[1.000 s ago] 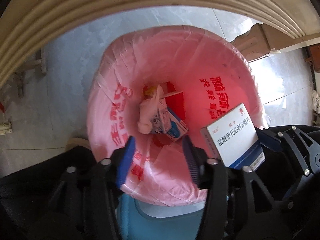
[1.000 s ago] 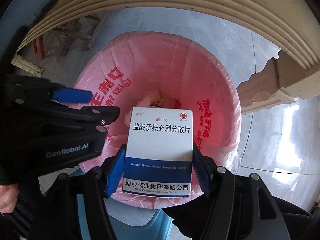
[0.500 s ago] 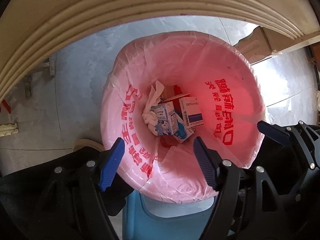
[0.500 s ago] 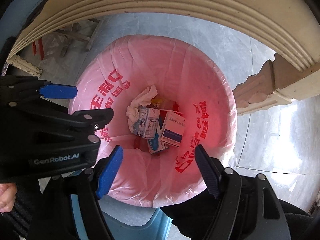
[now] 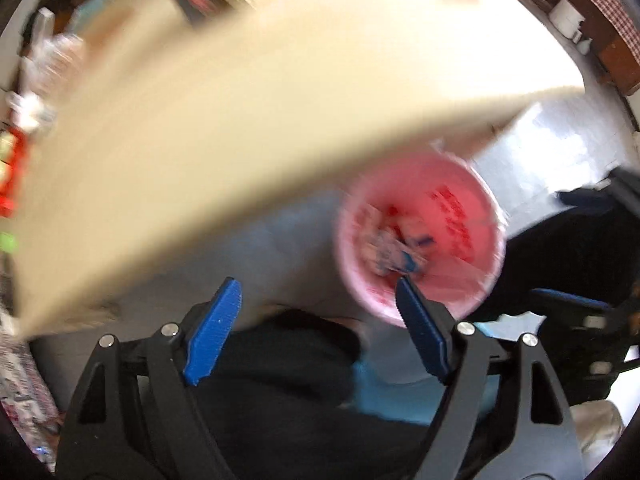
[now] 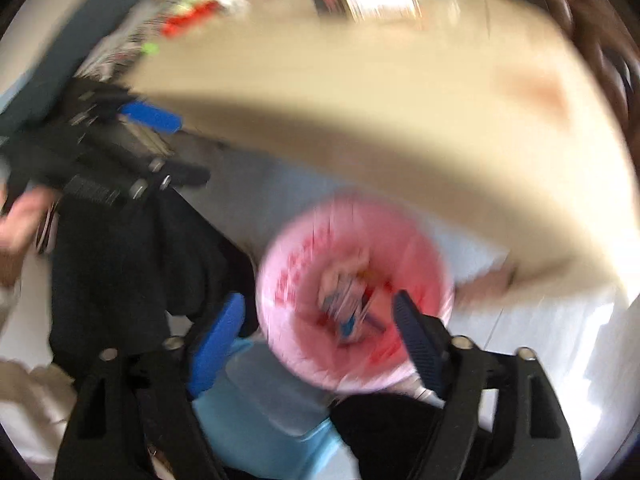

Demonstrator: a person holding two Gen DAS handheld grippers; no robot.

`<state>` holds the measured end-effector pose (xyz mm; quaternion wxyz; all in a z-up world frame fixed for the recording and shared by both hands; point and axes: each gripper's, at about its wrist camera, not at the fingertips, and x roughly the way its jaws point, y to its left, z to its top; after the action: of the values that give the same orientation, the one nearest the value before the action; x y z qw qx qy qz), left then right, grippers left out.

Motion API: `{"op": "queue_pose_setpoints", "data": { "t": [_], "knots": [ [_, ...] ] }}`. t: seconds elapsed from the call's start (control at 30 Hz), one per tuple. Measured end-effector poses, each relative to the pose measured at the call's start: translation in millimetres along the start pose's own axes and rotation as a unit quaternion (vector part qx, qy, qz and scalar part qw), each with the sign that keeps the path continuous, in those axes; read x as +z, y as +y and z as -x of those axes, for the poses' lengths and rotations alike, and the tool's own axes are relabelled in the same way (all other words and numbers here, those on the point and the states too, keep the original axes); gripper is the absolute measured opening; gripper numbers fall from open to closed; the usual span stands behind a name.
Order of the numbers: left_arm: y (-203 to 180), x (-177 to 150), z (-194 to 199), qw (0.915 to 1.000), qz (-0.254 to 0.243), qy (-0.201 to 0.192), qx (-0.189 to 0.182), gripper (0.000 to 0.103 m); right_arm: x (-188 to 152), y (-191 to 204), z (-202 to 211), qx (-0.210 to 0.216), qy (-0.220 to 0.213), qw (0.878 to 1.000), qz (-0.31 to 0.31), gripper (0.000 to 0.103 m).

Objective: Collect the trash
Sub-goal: 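Raise both tools back over the table toward the black and purple boxes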

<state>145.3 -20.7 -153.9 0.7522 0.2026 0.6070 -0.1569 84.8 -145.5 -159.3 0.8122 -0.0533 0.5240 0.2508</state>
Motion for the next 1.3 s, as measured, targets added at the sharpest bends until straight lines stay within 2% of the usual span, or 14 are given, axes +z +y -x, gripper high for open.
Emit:
{"op": "queue_pose_setpoints", "data": {
  "t": [0.13,0.2,0.33,0.47,0.57,0.73,0.9,1.1,1.3],
  "knots": [
    [55,39,70,0.999,-0.005,-0.033,0.031,0.089,57,7,76,0.003,-0.074,0.995,0.069,0.096],
    [72,58,93,0.9981,-0.018,-0.039,0.043,0.09,85,8,108,0.015,-0.103,0.99,0.095,0.096],
    [97,95,126,0.9968,-0.048,-0.037,0.052,0.091,140,3,152,0.034,-0.131,0.98,0.147,0.096],
    [108,124,138,0.9935,-0.083,-0.037,0.068,0.092,177,-2,163,0.026,-0.131,0.97,0.202,0.096],
    [113,144,127,0.9928,-0.098,-0.025,0.063,0.092,204,-2,162,0.01,-0.122,0.963,0.242,0.096],
    [120,171,99,0.992,-0.11,0.004,0.062,0.092,249,-22,149,0.025,-0.095,0.959,0.267,0.096],
    [118,194,68,0.9891,-0.135,0.02,0.057,0.092,280,-40,125,0.03,-0.074,0.954,0.289,0.096],
    [111,213,23,0.9844,-0.161,0.044,0.056,0.092,295,-49,82,0.042,-0.027,0.945,0.323,0.096],
    [106,228,-5,0.9784,-0.193,0.056,0.047,0.092,304,-51,28,0.045,0.04,0.927,0.371,0.096]
  ]
}}
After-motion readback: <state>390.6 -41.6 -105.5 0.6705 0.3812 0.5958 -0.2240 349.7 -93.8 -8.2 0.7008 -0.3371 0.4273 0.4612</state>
